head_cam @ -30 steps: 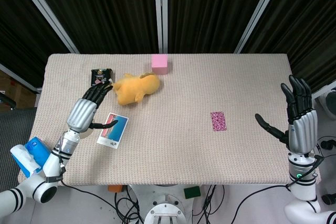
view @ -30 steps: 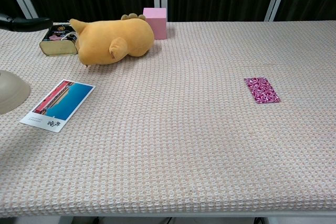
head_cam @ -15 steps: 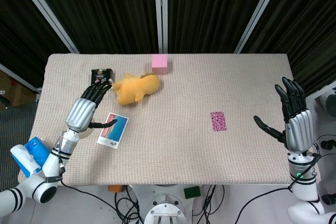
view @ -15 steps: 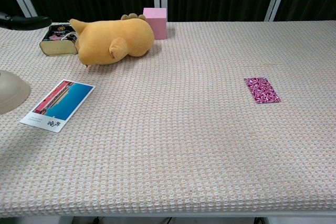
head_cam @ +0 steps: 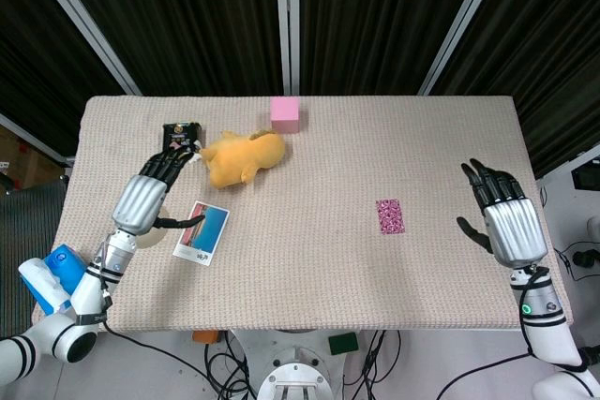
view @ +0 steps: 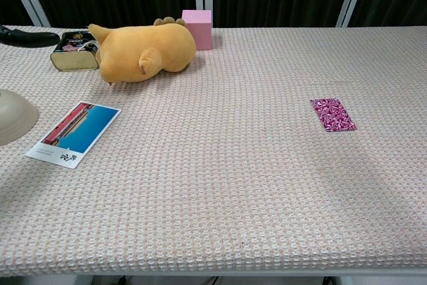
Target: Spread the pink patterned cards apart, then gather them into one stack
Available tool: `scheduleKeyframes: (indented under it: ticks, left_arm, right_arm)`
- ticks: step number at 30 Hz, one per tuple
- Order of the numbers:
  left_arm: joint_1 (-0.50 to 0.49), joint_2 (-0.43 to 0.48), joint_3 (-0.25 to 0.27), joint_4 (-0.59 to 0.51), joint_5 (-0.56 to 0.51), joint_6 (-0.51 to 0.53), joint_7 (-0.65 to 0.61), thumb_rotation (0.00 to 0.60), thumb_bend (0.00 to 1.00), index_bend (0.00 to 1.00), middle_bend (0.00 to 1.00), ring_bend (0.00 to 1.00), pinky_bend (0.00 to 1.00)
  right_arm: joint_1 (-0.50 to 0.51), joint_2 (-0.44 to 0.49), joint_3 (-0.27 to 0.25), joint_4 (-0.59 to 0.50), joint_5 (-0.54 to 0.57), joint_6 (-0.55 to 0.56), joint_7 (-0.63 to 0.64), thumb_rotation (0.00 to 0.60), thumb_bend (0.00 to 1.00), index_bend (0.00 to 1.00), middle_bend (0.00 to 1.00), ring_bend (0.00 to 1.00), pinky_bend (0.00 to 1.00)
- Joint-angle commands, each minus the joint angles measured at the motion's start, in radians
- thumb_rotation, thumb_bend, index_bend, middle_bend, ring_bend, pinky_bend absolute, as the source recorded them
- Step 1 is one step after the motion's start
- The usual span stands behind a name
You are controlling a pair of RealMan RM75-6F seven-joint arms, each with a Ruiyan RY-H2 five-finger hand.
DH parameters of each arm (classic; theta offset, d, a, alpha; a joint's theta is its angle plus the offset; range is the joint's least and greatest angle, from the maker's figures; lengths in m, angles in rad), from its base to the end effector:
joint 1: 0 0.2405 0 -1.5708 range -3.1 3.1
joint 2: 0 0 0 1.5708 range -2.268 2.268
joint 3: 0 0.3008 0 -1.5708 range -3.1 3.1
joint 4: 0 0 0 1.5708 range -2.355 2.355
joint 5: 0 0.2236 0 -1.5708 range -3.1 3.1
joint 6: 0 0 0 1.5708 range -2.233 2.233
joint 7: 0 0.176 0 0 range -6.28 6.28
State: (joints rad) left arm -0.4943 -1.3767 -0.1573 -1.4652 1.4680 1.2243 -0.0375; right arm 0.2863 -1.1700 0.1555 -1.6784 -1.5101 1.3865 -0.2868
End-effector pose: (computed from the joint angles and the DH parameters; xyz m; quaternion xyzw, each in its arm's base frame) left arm -0.2448 0.3665 0.0615 -0.6656 -0.3621 -0.4801 0.4421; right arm -0.2757 -0.3003 0.1434 0.6616 -0.2653 0.4062 0.5717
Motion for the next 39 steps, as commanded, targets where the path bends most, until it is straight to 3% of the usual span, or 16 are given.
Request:
scheduleKeyframes:
  ticks: [1,2,5,9,15,24,29,33,39]
  left_arm:
    - [0.0,0.001,0.006,0.005,-0.01,-0.007,0.011,0.25,0.06,0.04,0.01,0.0,0.12]
    - [0.0,0.001,0.007,0.006,-0.013,-0.01,0.013,0.248,0.06,0.04,0.01,0.0,0.12]
    - [-0.004,0.01,0.013,0.002,-0.027,-0.032,0.026,0.245,0.06,0.04,0.01,0.0,0.12]
    - [-0.007,0.026,0.017,-0.018,-0.038,-0.046,0.049,0.246,0.06,0.04,0.01,0.0,0.12]
    - [-0.003,0.036,0.027,-0.036,-0.043,-0.047,0.07,0.247,0.06,0.04,0.01,0.0,0.12]
    - [-0.001,0.042,0.031,-0.033,-0.053,-0.045,0.083,0.245,0.06,0.04,0.01,0.0,0.12]
    - [0.003,0.04,0.034,-0.02,-0.057,-0.045,0.067,0.246,0.06,0.04,0.02,0.0,0.12]
    - [0.005,0.038,0.041,-0.007,-0.052,-0.047,0.049,0.231,0.04,0.04,0.02,0.0,0.12]
    - [0.007,0.033,0.043,0.014,-0.049,-0.044,0.026,0.226,0.04,0.04,0.02,0.0,0.12]
  right_arm:
    - [0.027,0.078,-0.045,-0.127,0.221,-0.197,-0.219,0.598,0.58,0.0,0.34,0.38,0.52]
    - [0.032,0.079,-0.048,-0.138,0.249,-0.212,-0.249,0.599,0.6,0.0,0.46,0.47,0.62]
    - [0.054,0.075,-0.065,-0.163,0.339,-0.271,-0.319,0.599,0.65,0.0,0.66,0.65,0.77]
    - [0.094,0.049,-0.076,-0.162,0.408,-0.331,-0.36,0.598,0.69,0.0,0.74,0.72,0.83]
    - [0.156,-0.001,-0.086,-0.139,0.482,-0.411,-0.384,0.599,0.72,0.0,0.77,0.74,0.84]
    - [0.258,-0.052,-0.078,-0.087,0.557,-0.545,-0.331,0.599,0.88,0.0,0.78,0.73,0.85]
    - [0.314,-0.078,-0.082,-0.053,0.599,-0.584,-0.334,0.568,1.0,0.0,0.77,0.72,0.85]
    - [0.355,-0.092,-0.089,-0.035,0.643,-0.609,-0.341,0.522,1.0,0.0,0.77,0.72,0.85]
    - [0.411,-0.108,-0.112,-0.016,0.717,-0.632,-0.349,0.514,1.0,0.0,0.77,0.72,0.85]
